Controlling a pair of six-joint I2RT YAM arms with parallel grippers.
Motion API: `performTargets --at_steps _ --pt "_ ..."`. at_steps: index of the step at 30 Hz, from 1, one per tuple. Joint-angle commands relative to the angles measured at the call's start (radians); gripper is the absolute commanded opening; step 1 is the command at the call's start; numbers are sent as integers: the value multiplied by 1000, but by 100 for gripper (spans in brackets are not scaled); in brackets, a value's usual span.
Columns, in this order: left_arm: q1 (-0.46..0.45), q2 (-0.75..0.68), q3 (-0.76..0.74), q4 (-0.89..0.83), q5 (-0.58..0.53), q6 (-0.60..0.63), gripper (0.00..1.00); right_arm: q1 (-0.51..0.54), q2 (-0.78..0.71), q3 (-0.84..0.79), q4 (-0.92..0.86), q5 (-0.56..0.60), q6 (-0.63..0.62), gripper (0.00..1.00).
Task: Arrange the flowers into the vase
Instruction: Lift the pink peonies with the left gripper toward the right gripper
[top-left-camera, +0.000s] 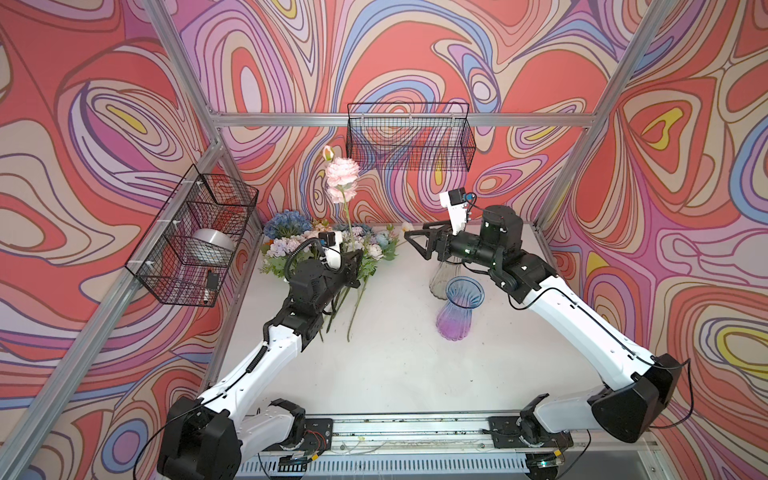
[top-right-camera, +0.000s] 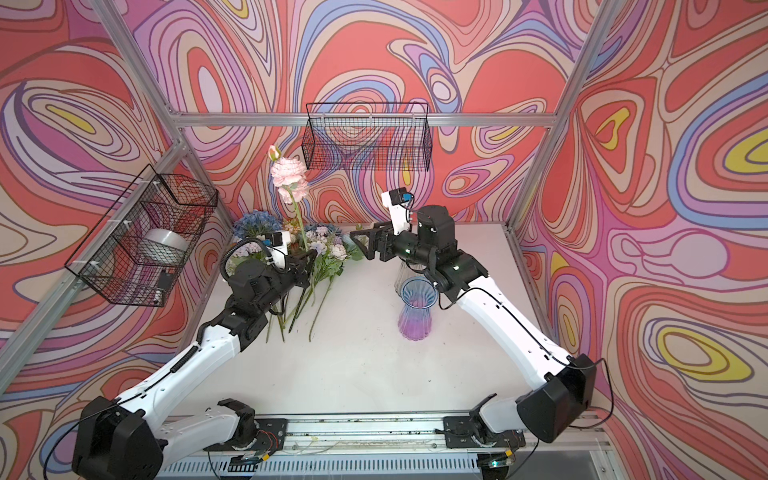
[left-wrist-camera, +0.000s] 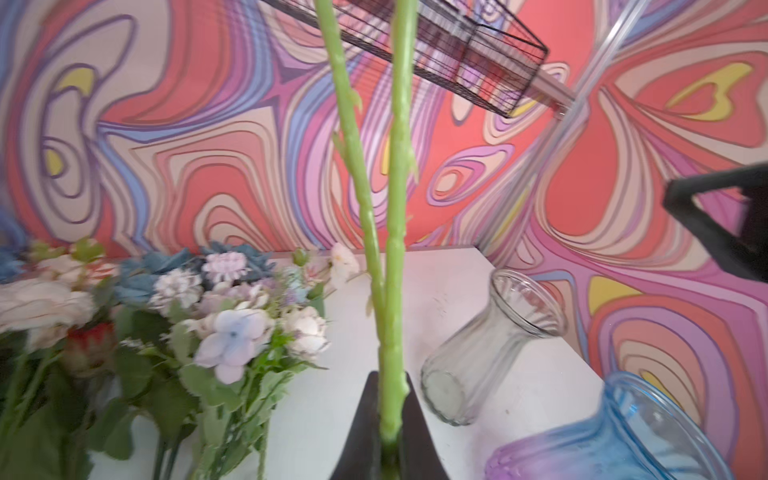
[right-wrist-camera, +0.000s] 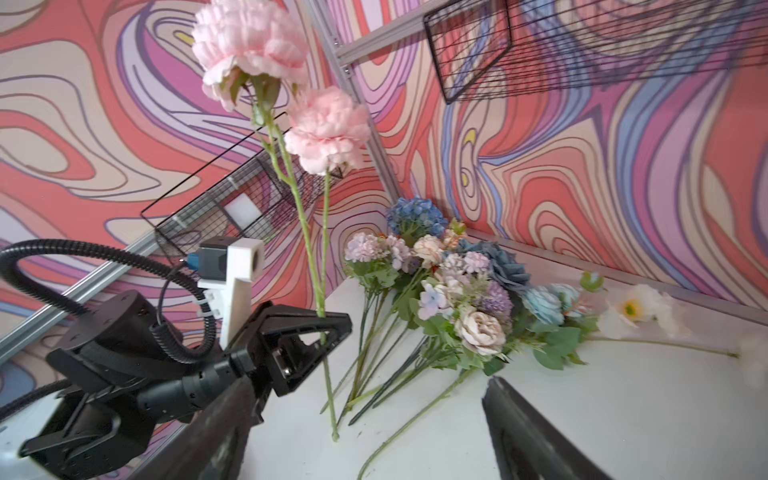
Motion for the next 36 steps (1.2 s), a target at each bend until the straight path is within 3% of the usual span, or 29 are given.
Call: performTargets --at_steps 1,8,17,26,29,36 --pt "-50 11 53 83 115 47 0 16 32 20 75 -117 19 88" --pt "-130 71 96 76 126 75 0 23 74 5 160 -177 92 81" --pt "-195 128 136 53 127 122 0 24 97 -44 217 -170 131 63" --pt "-218 137 134 87 136 115 0 24 115 -82 176 -98 120 61" --pt "-227 146 140 87 135 118 0 24 123 -85 183 -116 132 49" --pt "-228 155 137 99 124 94 0 24 110 -104 188 -118 132 6"
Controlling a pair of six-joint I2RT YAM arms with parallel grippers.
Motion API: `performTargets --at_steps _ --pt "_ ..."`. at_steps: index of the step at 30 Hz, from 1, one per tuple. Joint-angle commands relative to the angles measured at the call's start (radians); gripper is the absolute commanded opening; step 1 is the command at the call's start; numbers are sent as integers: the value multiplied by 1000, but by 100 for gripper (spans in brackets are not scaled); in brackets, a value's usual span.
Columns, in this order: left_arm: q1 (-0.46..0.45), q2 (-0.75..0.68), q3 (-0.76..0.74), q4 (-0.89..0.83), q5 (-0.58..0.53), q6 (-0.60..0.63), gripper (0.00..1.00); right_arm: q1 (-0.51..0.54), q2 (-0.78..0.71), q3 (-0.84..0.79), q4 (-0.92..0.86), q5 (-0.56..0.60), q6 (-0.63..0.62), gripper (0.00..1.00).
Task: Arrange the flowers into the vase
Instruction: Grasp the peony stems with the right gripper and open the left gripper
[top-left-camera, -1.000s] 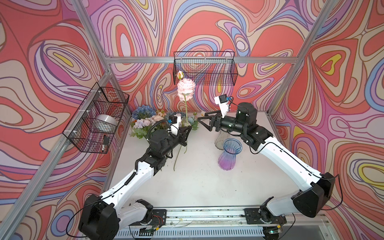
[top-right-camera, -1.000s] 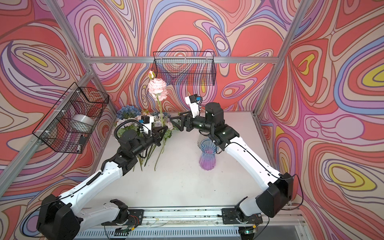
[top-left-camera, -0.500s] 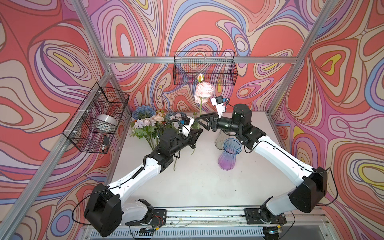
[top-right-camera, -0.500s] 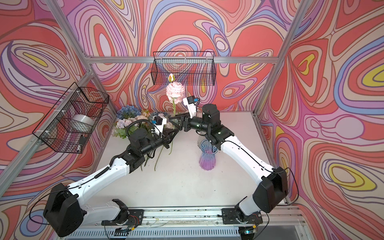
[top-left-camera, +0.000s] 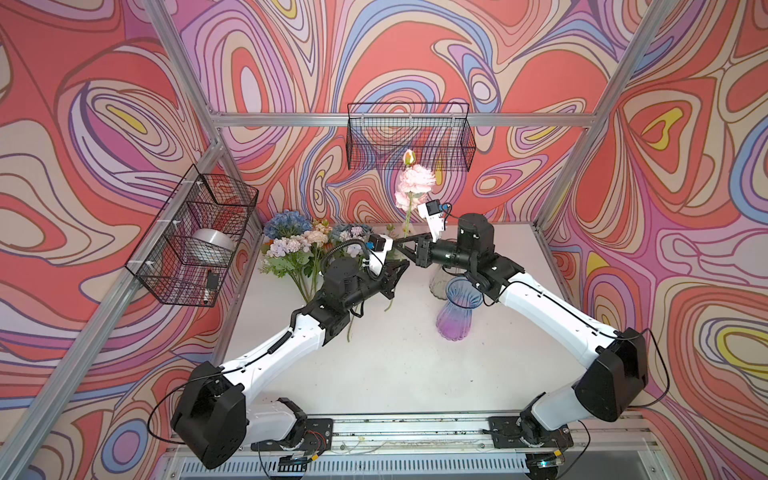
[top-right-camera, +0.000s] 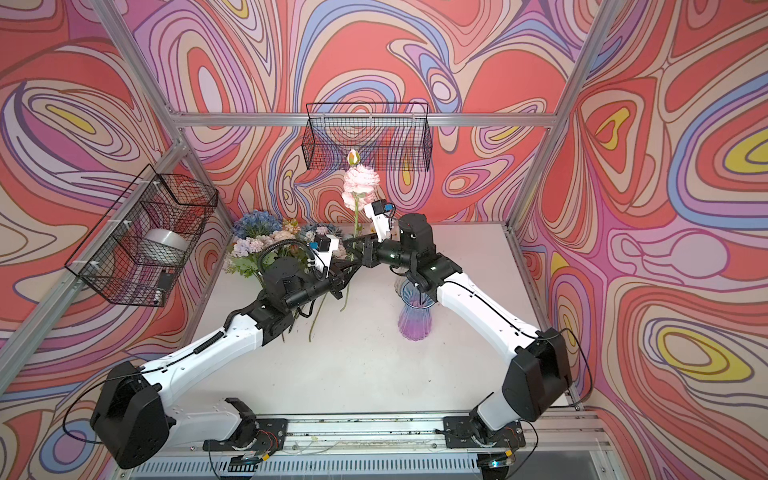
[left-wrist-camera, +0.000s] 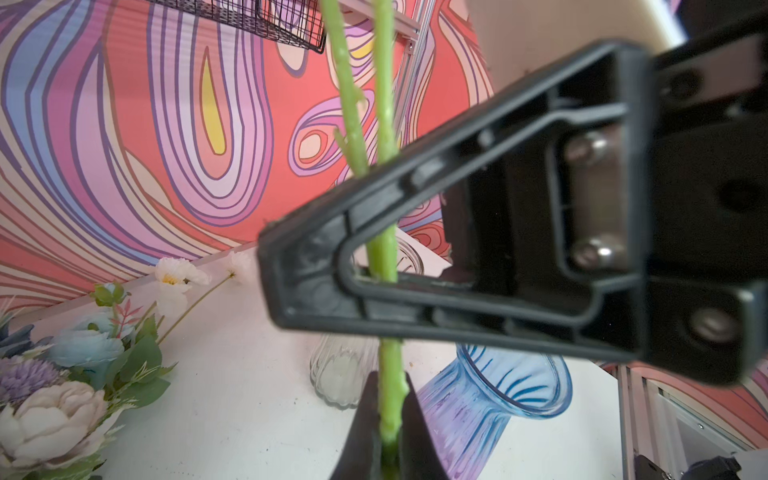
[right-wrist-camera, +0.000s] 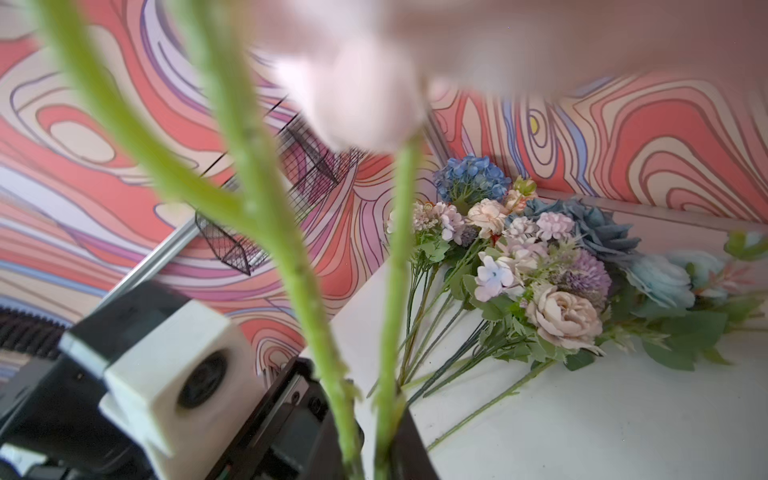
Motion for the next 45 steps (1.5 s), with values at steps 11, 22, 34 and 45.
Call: performTargets --at_steps 11,22,34,45 --pt "-7 -66 36 22 -51 -133 100 2 -62 -7 -126 210 -123 0" --pt "-6 -44 226 -312 -223 -159 100 2 -17 371 -506 580 -243 0" --pt "-7 -37 -22 -23 -158 -272 100 2 -185 227 -408 1005 -439 0" --pt "-7 30 -45 -30 -131 -301 100 2 -257 219 -448 1036 -450 0"
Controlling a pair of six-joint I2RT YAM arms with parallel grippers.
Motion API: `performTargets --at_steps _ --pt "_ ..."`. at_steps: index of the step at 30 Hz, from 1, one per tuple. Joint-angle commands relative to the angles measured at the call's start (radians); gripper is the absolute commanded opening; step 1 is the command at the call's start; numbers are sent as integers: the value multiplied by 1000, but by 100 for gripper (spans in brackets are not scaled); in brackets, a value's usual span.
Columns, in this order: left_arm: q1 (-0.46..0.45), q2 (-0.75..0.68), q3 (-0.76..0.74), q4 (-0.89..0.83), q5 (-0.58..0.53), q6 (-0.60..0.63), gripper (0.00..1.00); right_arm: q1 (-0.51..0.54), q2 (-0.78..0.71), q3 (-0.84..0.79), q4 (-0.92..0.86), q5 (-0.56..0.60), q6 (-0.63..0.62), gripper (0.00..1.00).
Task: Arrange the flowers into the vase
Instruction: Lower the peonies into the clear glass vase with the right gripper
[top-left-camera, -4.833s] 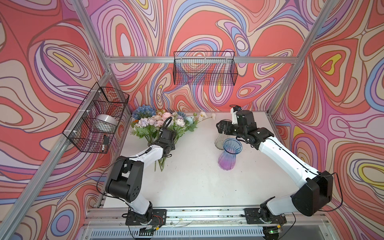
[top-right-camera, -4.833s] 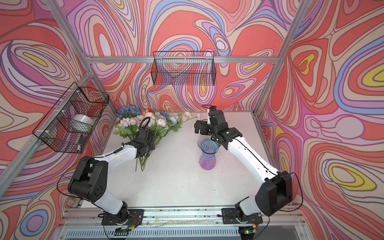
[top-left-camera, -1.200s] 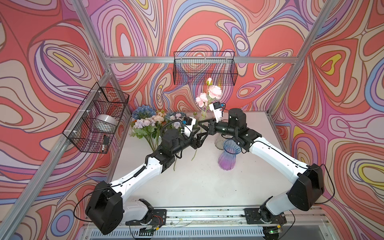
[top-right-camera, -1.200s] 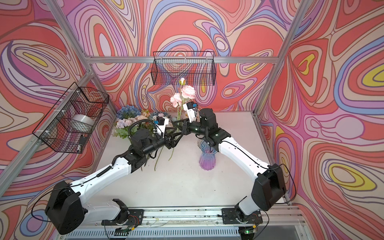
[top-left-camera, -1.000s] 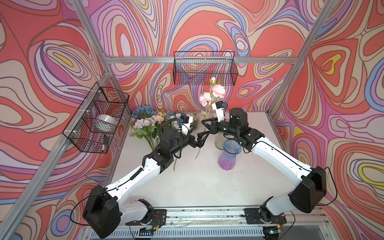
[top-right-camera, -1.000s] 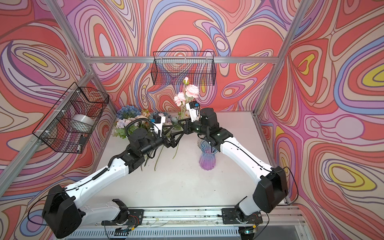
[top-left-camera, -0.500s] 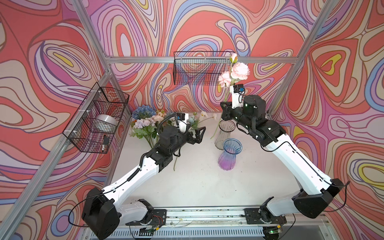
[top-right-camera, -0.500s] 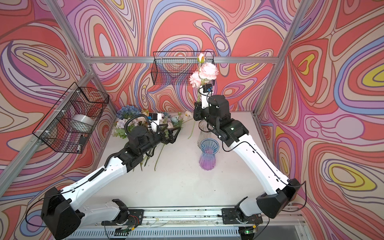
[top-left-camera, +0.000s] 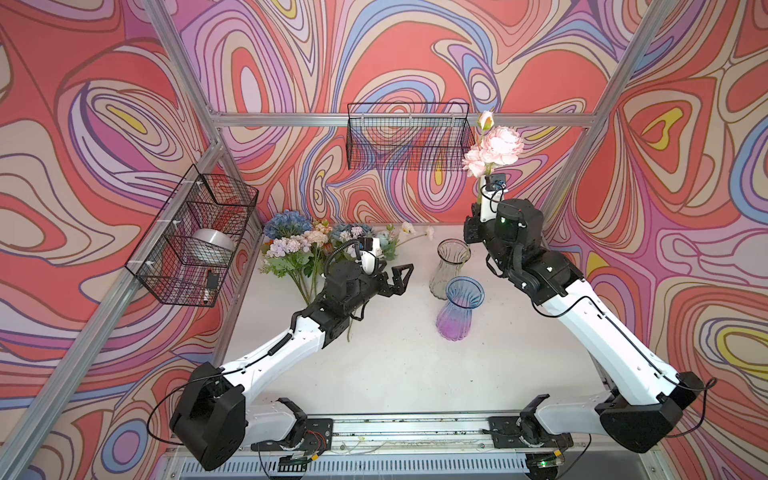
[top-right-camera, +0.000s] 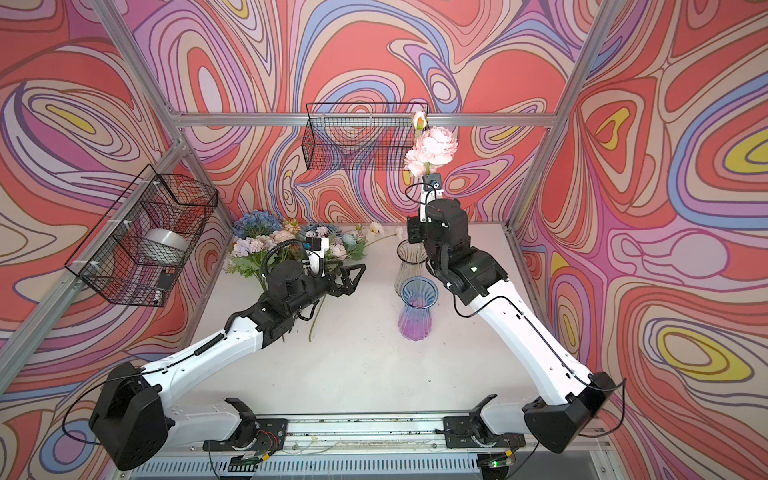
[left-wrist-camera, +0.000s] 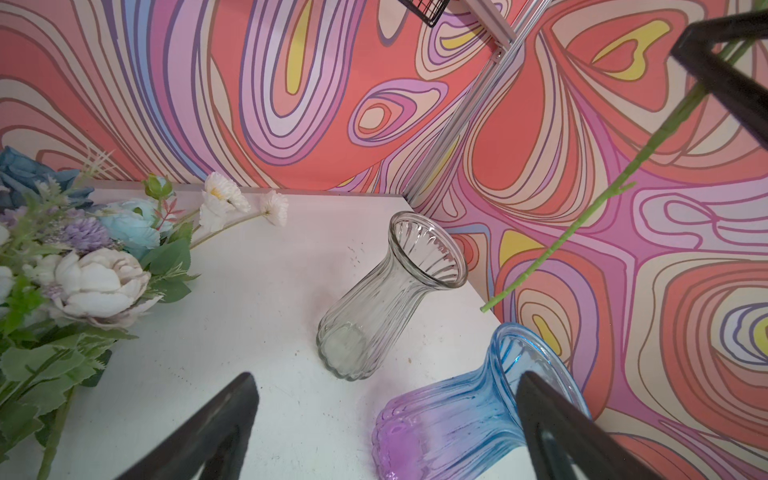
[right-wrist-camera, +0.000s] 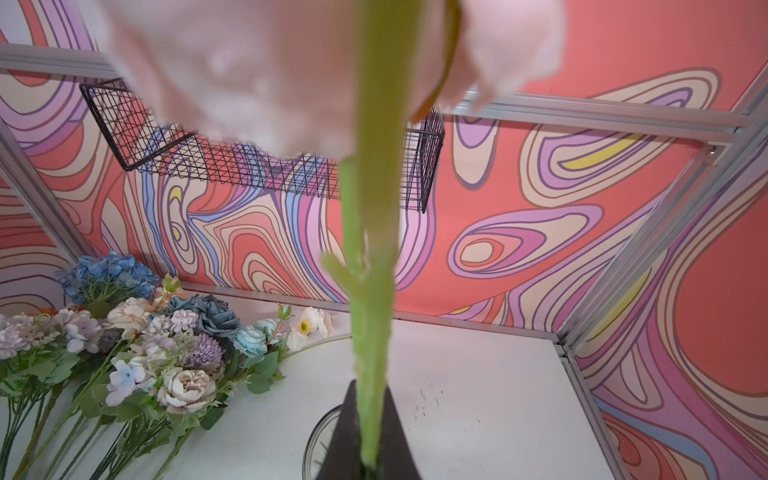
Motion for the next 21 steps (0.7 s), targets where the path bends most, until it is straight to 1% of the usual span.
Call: performTargets --at_steps 1,6,8,12,17,21 --pt "-3 39 -9 26 38 -30 100 3 -89 3 -31 -1 11 0" --pt "-3 84 15 21 82 -35 100 3 -211 -39 -78 -81 77 0" --pt "-3 91 14 27 89 -41 100 3 -256 -85 -73 -116 94 0" --pt "-3 82 -5 36 79 -53 100 3 -304 -197 -49 -134 115 0" --pt "-3 61 -37 3 25 -68 100 4 -311 -345 24 -185 130 0" --pt "-3 29 -76 -36 -51 -96 100 3 -277 -454 89 -232 182 0"
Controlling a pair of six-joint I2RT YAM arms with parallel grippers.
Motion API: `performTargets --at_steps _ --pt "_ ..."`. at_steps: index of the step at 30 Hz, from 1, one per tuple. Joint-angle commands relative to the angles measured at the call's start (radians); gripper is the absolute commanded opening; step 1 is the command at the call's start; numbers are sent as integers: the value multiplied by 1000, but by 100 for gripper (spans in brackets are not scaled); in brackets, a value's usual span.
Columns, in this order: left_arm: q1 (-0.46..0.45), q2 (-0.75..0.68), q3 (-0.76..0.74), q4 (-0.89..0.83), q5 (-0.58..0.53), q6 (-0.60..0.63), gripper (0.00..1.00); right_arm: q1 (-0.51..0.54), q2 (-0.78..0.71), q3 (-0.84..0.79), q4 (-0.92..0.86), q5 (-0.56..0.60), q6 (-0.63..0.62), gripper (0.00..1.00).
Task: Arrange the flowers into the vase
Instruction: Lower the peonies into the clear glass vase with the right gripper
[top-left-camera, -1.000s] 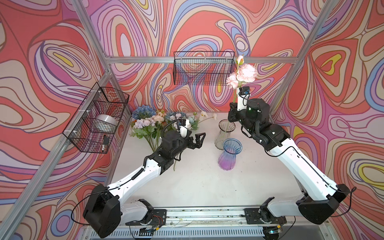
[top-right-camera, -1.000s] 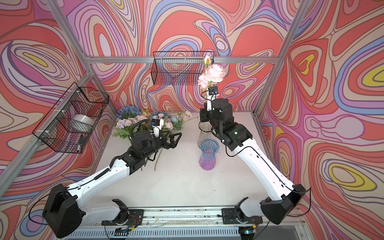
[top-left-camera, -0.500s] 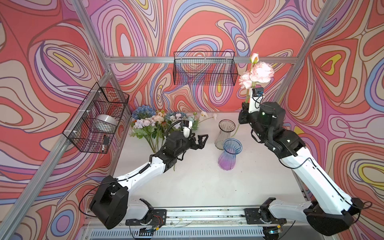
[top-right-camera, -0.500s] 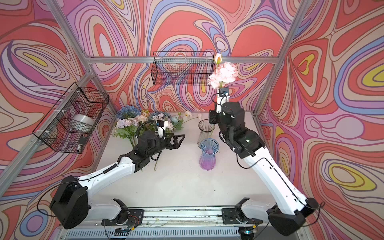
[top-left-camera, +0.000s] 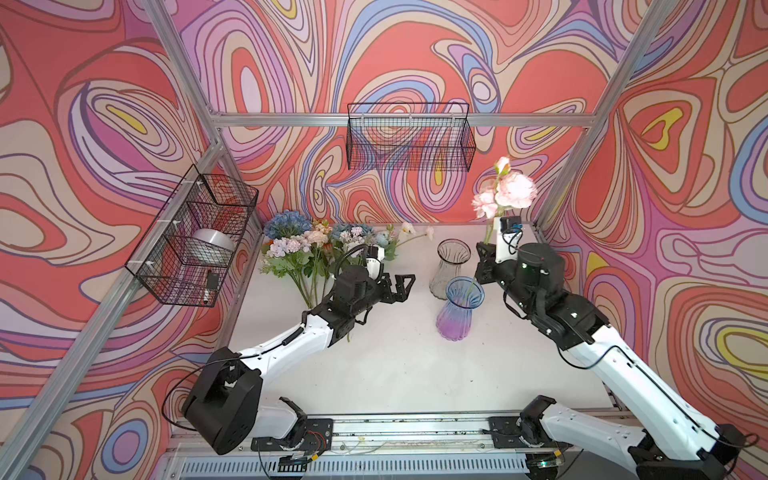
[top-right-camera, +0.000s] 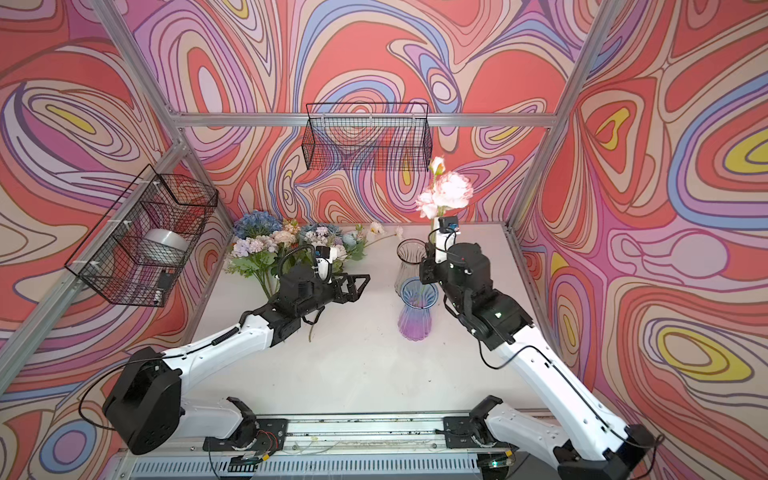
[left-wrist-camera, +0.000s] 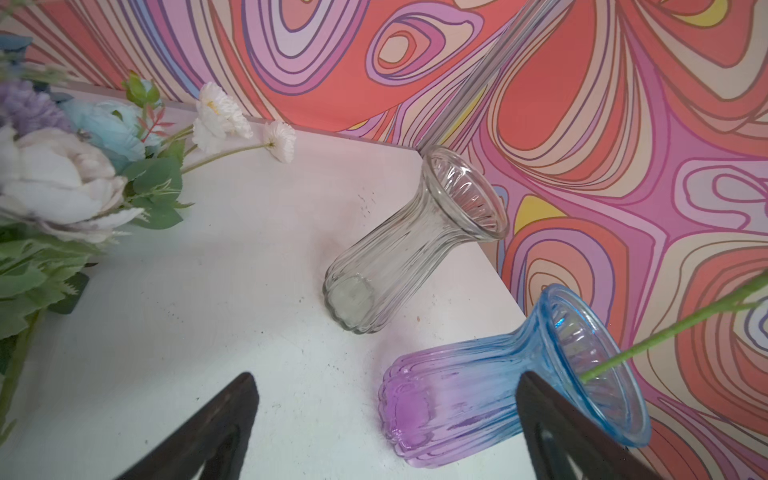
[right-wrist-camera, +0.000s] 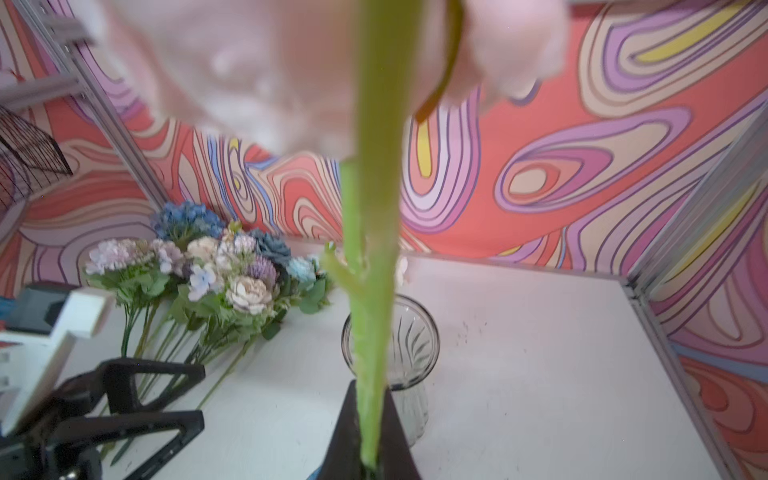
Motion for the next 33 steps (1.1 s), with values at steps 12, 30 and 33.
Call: performTargets --at_steps 12,30,33 --pt "106 -194 -99 -239 -247 -93 100 5 203 -99 19 -161 118 0" --pt "296 -265 -114 -385 -361 -25 76 5 -2 -114 -94 -195 183 63" --pt "297 -236 -116 -387 -358 -35 63 5 -47 -88 -102 -242 195 64"
